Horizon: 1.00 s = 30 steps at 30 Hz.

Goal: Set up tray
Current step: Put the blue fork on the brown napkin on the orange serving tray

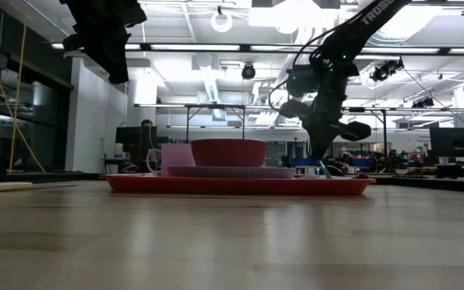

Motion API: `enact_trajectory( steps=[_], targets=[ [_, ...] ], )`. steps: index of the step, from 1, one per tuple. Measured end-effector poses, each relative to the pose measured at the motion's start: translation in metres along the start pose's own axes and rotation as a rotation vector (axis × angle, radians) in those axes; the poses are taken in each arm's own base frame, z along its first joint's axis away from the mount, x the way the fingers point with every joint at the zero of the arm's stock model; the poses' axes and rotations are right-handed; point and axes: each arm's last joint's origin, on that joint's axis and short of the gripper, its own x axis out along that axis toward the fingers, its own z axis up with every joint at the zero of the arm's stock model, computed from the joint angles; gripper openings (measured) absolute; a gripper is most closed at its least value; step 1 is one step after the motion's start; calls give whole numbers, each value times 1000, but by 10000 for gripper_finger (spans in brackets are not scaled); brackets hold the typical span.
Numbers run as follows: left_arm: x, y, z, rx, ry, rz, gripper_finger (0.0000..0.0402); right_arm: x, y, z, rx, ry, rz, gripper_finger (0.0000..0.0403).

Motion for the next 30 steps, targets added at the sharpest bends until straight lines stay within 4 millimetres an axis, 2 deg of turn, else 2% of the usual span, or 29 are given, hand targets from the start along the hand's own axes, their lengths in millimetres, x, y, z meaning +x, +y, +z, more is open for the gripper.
enact_trajectory(
  steps=[20, 30],
  targets=[
    [0, 0, 1, 2, -17, 5, 69, 0, 3, 3, -17, -34, 21, 0],
    [0, 0, 1, 3, -16, 6, 69, 25, 1, 7, -6, 53, 19, 0]
  ],
)
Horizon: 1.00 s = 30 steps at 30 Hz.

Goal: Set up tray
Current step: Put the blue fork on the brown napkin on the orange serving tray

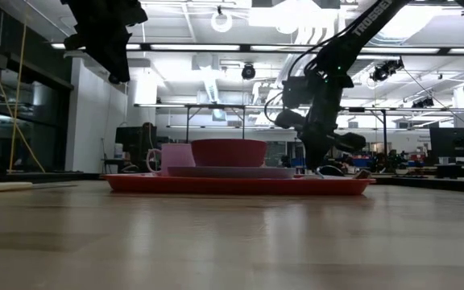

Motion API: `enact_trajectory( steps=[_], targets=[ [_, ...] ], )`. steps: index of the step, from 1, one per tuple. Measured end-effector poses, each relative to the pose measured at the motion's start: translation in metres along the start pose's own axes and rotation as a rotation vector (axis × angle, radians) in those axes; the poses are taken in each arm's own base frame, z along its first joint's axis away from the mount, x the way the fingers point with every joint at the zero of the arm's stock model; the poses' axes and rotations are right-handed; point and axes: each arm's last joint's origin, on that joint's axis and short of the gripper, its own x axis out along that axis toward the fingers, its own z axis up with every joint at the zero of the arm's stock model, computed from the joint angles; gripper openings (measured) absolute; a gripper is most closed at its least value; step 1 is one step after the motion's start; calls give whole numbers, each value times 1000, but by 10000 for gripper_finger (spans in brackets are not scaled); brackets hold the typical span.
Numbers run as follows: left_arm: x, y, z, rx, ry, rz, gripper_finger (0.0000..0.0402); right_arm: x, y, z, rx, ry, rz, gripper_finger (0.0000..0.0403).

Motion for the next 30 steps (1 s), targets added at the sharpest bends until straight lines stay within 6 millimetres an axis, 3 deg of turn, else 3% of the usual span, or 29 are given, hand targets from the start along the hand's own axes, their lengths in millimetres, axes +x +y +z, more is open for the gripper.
enact_trajectory(
  steps=[16, 24, 30],
  targets=[
    [0, 0, 0, 1, 0, 1, 67, 0, -1, 4, -1, -23, 8, 0],
    [0, 0, 0, 1, 1, 2, 68, 18, -5, 7, 20, 33, -15, 0],
    [0, 1, -1, 4, 5, 5, 69, 18, -6, 8, 25, 31, -20, 0]
  ],
)
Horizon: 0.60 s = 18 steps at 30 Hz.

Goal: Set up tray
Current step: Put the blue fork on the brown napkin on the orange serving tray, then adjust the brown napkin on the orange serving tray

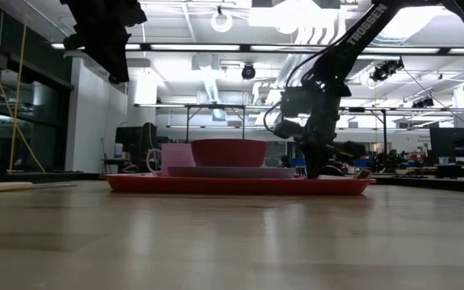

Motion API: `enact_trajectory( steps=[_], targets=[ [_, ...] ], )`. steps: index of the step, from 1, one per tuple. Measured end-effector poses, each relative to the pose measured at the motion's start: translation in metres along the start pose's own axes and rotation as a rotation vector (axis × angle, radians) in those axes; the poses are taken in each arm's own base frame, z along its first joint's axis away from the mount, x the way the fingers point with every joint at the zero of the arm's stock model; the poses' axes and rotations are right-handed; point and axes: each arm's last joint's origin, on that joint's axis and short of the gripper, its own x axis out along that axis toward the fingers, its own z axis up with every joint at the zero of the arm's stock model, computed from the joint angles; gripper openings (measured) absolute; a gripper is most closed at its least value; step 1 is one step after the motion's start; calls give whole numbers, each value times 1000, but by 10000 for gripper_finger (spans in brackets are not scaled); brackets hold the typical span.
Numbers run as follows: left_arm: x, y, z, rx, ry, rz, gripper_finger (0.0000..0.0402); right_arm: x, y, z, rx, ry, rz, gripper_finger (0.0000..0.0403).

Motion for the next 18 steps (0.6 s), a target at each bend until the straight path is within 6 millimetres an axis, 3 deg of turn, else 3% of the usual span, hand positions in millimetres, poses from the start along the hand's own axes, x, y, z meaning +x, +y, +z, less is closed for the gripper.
enact_trajectory(
  steps=[8, 18],
  targets=[
    [0, 0, 0, 1, 0, 1, 67, 0, 0, 2, -3, -9, 8, 9],
    [0, 0, 0, 1, 0, 1, 67, -1, 0, 2, 0, -10, 12, 65]
  ],
)
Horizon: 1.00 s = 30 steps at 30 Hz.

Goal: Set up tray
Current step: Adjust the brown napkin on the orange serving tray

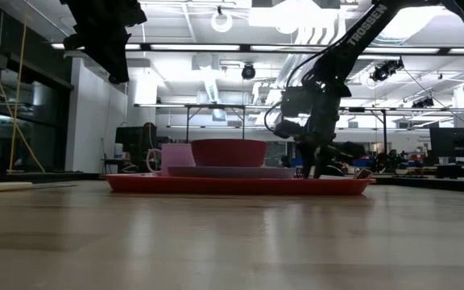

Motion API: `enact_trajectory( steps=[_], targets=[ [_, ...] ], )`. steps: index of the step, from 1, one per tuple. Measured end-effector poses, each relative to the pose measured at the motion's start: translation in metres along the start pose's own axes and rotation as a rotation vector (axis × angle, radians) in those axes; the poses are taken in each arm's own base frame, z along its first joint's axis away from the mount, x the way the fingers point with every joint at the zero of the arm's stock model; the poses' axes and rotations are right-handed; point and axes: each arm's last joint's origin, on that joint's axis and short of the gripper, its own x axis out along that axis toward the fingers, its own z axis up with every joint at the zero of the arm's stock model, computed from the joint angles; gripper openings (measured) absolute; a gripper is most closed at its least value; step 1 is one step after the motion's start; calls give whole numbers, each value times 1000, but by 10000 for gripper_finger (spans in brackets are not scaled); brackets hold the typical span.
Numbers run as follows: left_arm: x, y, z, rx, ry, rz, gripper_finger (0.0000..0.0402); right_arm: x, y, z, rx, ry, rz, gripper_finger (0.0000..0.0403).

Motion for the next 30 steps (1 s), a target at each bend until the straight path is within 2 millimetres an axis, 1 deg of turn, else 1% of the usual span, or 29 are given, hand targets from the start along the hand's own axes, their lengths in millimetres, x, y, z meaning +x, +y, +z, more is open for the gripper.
enact_trajectory(
  steps=[9, 15, 18, 21, 25, 30],
  targets=[
    [0, 0, 0, 4, 4, 4, 67, -1, -1, 1, 1, 15, 19, 89],
    [0, 1, -1, 7, 7, 8, 69, -1, -3, 2, -12, 31, 29, 88],
    [0, 1, -1, 7, 7, 8, 68, -5, -5, 3, -4, 32, 29, 88],
    [0, 1, -1, 7, 7, 8, 67, -14, -7, 3, -1, 40, 62, 88],
    [0, 1, -1, 7, 7, 9, 69, -31, -6, 1, -27, 24, 119, 88],
    [-2, 2, -2, 1, 34, -19, 67, -58, -2, -10, -133, -35, 160, 86]
  ],
)
